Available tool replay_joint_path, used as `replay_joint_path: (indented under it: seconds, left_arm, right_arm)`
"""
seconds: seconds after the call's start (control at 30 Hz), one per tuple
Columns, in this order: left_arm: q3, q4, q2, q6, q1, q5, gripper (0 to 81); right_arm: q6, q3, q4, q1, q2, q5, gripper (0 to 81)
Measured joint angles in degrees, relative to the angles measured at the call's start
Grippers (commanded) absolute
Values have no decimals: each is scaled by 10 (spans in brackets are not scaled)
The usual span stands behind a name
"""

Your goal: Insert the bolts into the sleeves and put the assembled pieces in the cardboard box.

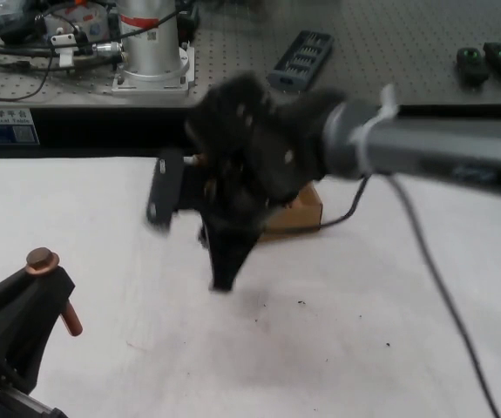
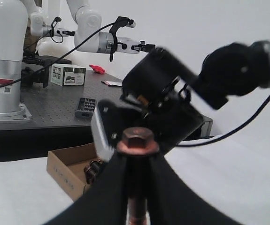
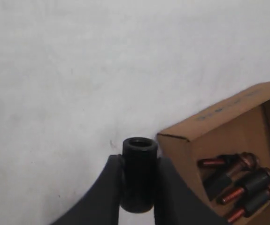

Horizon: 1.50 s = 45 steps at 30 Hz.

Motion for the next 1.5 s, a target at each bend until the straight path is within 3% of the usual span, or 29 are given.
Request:
replay_joint_path:
  seconds: [0.17, 0.37, 0.5, 0.6, 0.67, 0.9, 1.2, 1.5]
  left_arm:
    - [0, 0, 0, 1, 0, -6, 6]
    - [0, 4, 0, 2, 0, -8, 6]
    - [0, 4, 0, 2, 0, -9, 6]
    - [0, 1, 0, 2, 0, -9, 6]
    - [0, -15, 0, -1, 0, -5, 6]
    - [0, -80, 10, -37, 0, 59, 6]
    - [-20, -236, 161, -49, 0, 194, 6]
    - [-80, -392, 385, -49, 0, 335, 6]
  right_arm:
    - [56, 50, -11, 0, -67, -13, 57]
    - [115, 201, -70, 3, -181, -14, 57]
    - [173, 332, -171, 9, -323, -21, 57]
    - [262, 457, -321, 9, -384, -68, 57]
    - [279, 484, -350, 10, -401, -76, 57]
    - [337, 696, -611, 32, -478, -114, 57]
    - [329, 790, -774, 33, -482, -186, 57]
    - [301, 820, -798, 33, -483, -190, 57]
